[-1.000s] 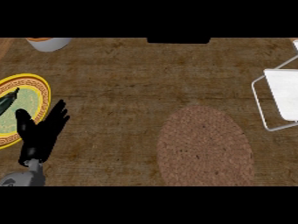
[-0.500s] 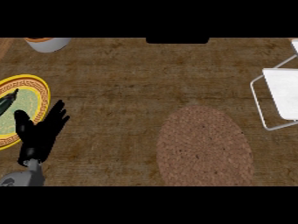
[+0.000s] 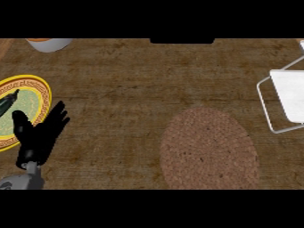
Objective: Pick the cupcake from the placemat and place it in the tiered shelf
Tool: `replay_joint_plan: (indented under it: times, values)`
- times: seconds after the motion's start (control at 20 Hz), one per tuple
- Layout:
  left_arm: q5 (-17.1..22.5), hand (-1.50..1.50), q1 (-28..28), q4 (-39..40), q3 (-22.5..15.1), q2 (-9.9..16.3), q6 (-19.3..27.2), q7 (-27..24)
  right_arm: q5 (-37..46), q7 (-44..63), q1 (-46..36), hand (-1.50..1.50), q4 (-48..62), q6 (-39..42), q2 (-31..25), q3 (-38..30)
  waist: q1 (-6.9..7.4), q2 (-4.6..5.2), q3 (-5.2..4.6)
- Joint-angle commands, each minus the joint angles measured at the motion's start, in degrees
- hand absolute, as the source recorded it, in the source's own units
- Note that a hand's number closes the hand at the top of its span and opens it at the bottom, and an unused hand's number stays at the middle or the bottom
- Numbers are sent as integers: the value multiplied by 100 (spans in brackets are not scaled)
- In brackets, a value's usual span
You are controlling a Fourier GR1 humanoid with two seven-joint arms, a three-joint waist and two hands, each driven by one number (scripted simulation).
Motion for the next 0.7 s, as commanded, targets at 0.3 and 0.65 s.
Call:
replay_joint_plan:
  times: [0.3, 0.65]
  values:
    - [35, 0, 12, 95, 45, -6, 0, 175, -359, 5, 170, -150, 1340, 176, -1343, -844, 13, 50, 0]
    - [-20, 0, 117, -23, -78, -113, -3, 101, -548, -724, 845, -150, 1890, 1011, -1764, -1170, 1, 62, 22]
